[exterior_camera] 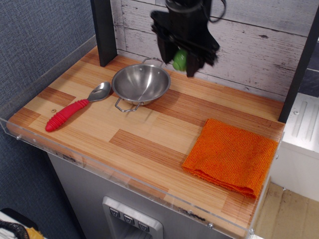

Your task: Picking the fruit from center of the table and dropping it on vessel

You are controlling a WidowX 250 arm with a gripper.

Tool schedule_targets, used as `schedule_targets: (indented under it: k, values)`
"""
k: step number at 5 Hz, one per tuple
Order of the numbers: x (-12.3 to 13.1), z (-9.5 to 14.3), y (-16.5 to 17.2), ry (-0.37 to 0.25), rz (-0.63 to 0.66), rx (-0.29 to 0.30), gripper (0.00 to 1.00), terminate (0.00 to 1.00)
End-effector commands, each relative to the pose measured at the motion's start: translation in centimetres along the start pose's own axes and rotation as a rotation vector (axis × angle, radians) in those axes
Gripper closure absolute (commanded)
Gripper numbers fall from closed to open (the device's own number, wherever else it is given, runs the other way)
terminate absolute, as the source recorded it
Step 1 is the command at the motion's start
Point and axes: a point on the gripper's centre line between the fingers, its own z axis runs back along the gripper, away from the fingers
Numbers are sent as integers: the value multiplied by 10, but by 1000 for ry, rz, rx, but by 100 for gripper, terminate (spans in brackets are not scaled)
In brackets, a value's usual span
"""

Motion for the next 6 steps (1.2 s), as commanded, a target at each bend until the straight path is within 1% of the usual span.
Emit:
schedule_targets:
  k: [1, 2, 3, 4, 5, 6]
  values:
    - [-8, 17, 43, -41, 113, 41, 100, 0]
    - [-13, 12, 53, -27, 137, 44, 100, 0]
    - [-21, 1, 64, 2, 160, 49, 100, 0]
    - [-31, -14, 71, 44, 170, 52, 100, 0]
    - [-42, -26, 74, 84, 173, 52, 100, 0]
    - [-50, -34, 75, 105, 172, 44, 100, 0]
